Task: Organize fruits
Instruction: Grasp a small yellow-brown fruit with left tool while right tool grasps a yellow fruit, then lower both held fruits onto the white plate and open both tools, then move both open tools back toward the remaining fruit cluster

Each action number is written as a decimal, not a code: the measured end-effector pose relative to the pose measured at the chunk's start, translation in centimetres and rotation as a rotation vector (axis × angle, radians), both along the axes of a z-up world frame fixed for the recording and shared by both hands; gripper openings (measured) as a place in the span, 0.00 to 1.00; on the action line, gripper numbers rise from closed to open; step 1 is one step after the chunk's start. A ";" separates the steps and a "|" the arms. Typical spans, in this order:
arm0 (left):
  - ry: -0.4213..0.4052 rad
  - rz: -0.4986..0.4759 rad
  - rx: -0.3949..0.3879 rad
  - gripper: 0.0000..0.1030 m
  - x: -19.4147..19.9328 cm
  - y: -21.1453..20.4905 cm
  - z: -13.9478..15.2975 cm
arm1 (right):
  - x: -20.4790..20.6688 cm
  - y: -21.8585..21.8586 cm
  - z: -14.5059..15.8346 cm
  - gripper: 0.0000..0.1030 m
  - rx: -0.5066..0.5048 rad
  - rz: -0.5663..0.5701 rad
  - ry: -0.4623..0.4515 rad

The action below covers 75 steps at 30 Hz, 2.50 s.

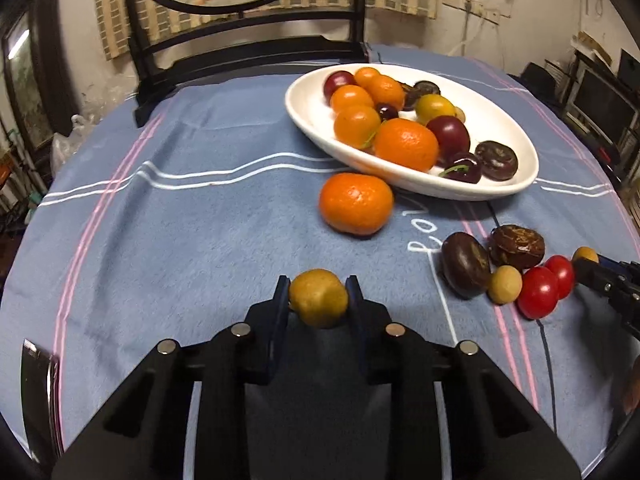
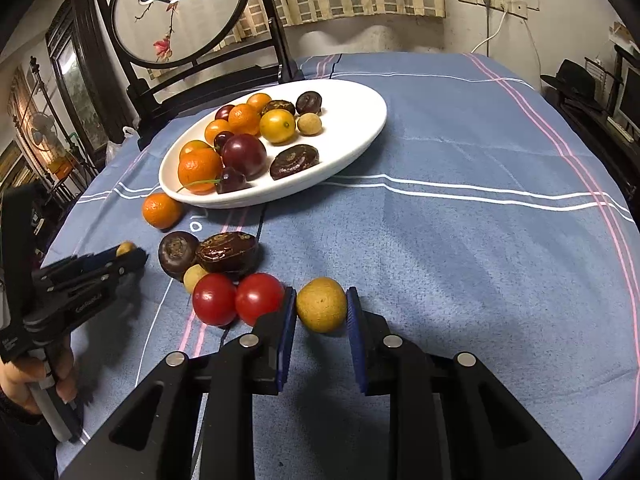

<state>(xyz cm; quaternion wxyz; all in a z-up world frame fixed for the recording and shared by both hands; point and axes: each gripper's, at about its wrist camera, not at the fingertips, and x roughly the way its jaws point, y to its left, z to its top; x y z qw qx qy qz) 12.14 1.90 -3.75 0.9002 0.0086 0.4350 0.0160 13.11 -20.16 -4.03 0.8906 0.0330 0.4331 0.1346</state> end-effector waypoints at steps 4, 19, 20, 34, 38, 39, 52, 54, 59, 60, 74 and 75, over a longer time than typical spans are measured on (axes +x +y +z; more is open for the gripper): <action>-0.016 -0.019 -0.017 0.26 -0.9 -0.3 1.2 | -0.5 0.1 0.7 0.25 0.023 0.007 -0.027; -0.014 -0.089 -0.143 0.26 8.1 -2.3 6.6 | 5.1 4.1 5.9 0.24 0.036 0.105 -0.115; -0.009 -0.081 -0.140 0.26 9.2 -2.4 6.5 | 6.1 4.4 5.6 0.24 0.034 0.103 -0.106; -0.031 -0.023 -0.107 0.62 13.5 -3.0 5.3 | 11.2 2.9 3.4 0.58 0.185 -0.001 -0.063; -0.051 -0.006 -0.114 0.70 11.6 -2.2 6.0 | 9.7 1.8 3.4 0.64 0.178 0.000 -0.060; -0.053 -0.007 -0.119 0.71 11.1 -2.1 6.1 | 9.4 1.5 3.3 0.64 0.168 0.001 -0.056; -0.022 0.080 -0.134 0.77 2.4 2.3 2.8 | 1.8 0.2 1.0 0.65 0.012 0.059 -0.029; -0.017 0.085 -0.137 0.77 1.6 2.5 2.2 | 0.7 0.2 0.8 0.65 -0.011 0.067 -0.035; 0.009 0.080 -0.149 0.78 -0.2 2.6 0.8 | -0.9 0.8 0.5 0.65 -0.051 0.090 -0.035; 0.012 0.073 -0.146 0.78 -0.5 2.5 0.7 | -1.1 1.0 0.4 0.65 -0.066 0.094 -0.035; 0.030 0.000 -0.131 0.78 -0.7 1.2 -0.2 | -0.3 4.8 -1.1 0.45 -0.227 0.184 -0.052; 0.030 -0.002 -0.130 0.78 -0.6 1.2 -0.2 | -0.1 5.1 -1.1 0.41 -0.233 0.193 -0.058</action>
